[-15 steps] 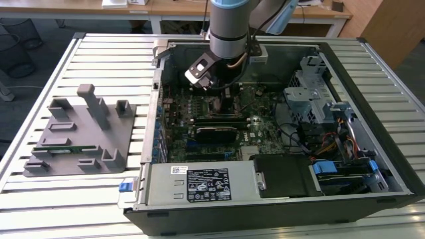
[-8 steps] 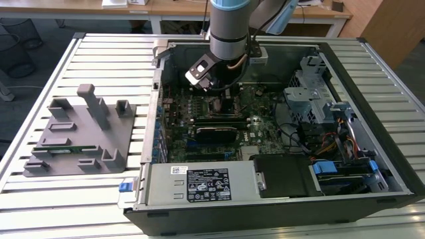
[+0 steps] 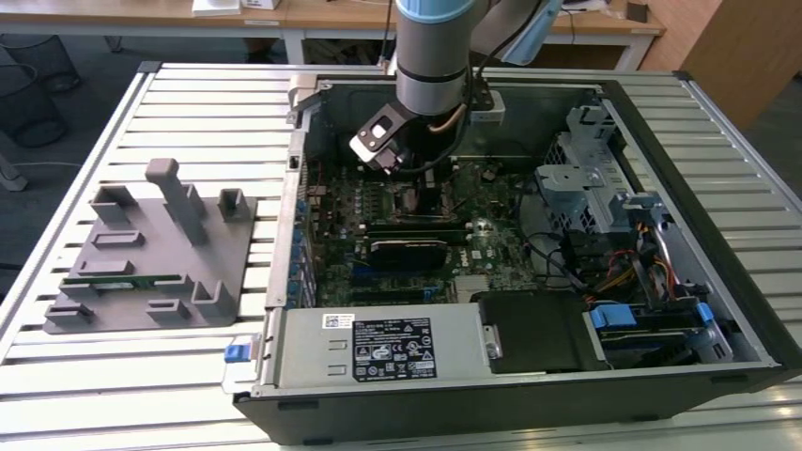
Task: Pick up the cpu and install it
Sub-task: 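Place the cpu into insertion slot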
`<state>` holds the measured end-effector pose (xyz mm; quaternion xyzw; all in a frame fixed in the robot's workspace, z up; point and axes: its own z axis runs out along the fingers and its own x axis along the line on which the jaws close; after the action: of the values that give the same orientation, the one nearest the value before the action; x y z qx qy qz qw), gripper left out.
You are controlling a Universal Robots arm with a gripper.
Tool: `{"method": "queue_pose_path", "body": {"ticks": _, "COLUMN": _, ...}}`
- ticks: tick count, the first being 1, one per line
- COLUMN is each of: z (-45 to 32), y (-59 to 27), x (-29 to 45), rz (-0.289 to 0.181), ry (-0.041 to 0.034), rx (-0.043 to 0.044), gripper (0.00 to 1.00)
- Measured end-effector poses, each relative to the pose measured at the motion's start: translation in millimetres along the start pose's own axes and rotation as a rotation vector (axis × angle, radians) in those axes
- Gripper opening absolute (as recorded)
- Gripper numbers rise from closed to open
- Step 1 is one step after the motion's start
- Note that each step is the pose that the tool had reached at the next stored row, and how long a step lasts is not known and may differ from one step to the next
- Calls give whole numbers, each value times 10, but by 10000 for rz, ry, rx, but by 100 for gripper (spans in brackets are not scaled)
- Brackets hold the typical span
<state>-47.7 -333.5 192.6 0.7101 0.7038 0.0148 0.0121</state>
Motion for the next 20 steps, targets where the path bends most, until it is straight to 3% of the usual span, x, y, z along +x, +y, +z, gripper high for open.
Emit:
{"method": "queue_pose_path", "body": {"ticks": 5, "z": 7, "y": 2, "x": 4, "rz": 0, "ry": 18, "rx": -10, "gripper": 54}}
{"method": "queue_pose_path", "body": {"ticks": 6, "z": 5, "y": 1, "x": 2, "rz": 0, "ry": 10, "rx": -6, "gripper": 60}}
{"method": "queue_pose_path", "body": {"ticks": 16, "z": -12, "y": 1, "x": 0, "rz": -1, "ry": 3, "rx": -2, "gripper": 60}}
{"method": "queue_pose_path", "body": {"ticks": 20, "z": -17, "y": 1, "x": 0, "rz": 0, "ry": 1, "rx": -1, "gripper": 53}}
